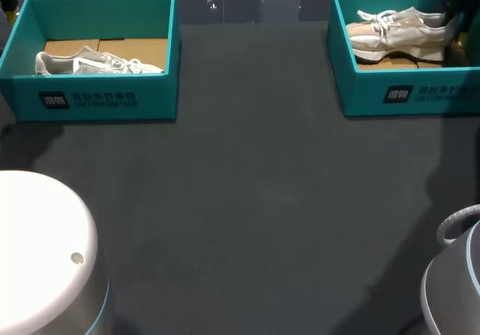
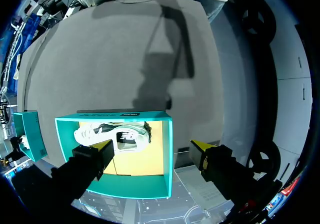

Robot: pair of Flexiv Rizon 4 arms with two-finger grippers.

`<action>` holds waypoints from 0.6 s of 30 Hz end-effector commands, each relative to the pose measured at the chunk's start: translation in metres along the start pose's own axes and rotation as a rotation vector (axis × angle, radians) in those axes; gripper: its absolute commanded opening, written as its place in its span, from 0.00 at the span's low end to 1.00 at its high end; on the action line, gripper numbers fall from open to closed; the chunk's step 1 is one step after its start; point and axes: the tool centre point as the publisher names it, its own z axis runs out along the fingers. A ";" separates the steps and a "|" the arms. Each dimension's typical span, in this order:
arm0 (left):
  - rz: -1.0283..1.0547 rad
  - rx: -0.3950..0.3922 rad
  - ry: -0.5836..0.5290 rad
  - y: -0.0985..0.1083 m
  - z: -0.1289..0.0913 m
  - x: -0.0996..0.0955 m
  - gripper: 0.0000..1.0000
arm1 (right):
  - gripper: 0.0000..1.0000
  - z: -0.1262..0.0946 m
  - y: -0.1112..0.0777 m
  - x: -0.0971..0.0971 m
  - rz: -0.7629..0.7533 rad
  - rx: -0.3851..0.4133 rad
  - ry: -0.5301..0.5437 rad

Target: Take the shoe out of the shoebox, open the shoe tongue, remove and reinsert the insole, then place the shoe into the shoebox

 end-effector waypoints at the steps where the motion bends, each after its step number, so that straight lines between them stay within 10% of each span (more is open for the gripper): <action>1: 0.001 -0.002 0.002 -0.001 0.000 0.000 1.00 | 0.00 -0.013 -0.006 -0.006 0.002 -0.007 -0.012; 18: 0.001 -0.002 0.002 -0.001 0.000 0.000 1.00 | 0.00 -0.041 0.001 -0.019 -0.042 -0.044 -0.061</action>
